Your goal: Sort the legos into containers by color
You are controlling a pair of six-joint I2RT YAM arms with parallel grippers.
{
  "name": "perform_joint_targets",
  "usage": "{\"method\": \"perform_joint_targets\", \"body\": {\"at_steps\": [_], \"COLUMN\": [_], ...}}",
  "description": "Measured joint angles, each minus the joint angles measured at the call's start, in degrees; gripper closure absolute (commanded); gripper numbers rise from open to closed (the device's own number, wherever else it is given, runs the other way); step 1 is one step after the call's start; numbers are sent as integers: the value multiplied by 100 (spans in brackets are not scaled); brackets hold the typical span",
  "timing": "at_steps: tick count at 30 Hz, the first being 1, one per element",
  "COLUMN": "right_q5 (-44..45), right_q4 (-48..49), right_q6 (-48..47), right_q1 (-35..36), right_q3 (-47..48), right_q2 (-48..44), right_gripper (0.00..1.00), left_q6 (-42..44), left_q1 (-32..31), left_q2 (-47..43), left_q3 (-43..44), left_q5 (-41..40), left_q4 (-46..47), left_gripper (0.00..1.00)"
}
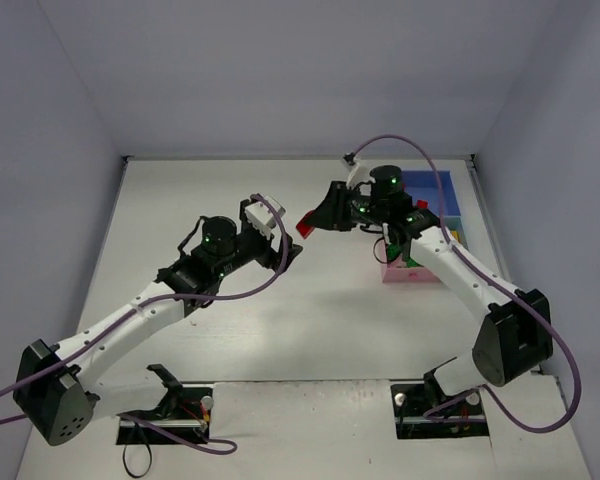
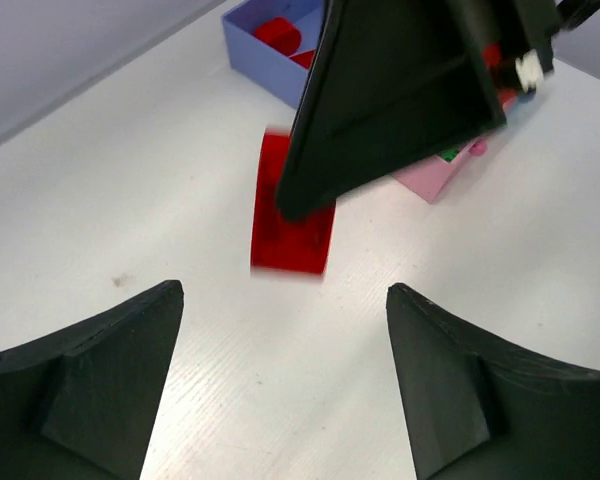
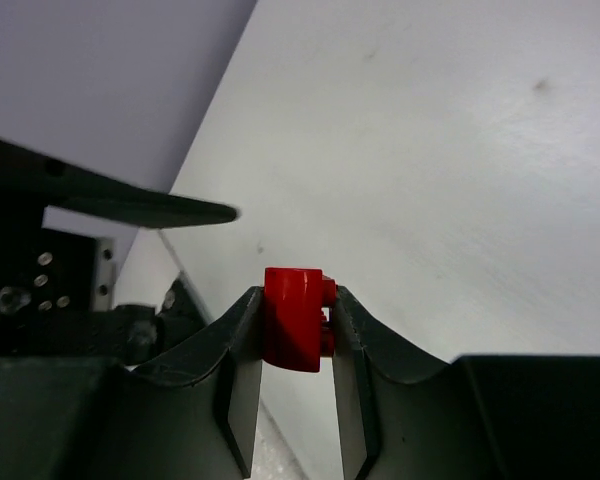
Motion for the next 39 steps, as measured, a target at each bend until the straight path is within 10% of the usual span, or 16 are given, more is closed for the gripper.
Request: {"method": "perform_joint_targets", "body": {"at_steps": [15, 25, 39], "right_q5": [3578, 4183, 4218], "right_q4": [-107, -59, -205], "right_q6": [-953, -1316, -1744], "right_q1": [-2271, -2538, -2533], "right_q3": [979, 1690, 1161], "right_q2": [1394, 2870, 1558], "right_gripper": [96, 31, 20], "left_q6": [-1803, -2518, -2739], "left_q1": [44, 131, 328], "left_q2": [-529, -885, -774], "left_q3": [-339, -656, 11], "left_q5": [-1322, -1832, -2122], "left_q4": [-1392, -2284, -3213], "left_gripper": [18, 16, 15]}}
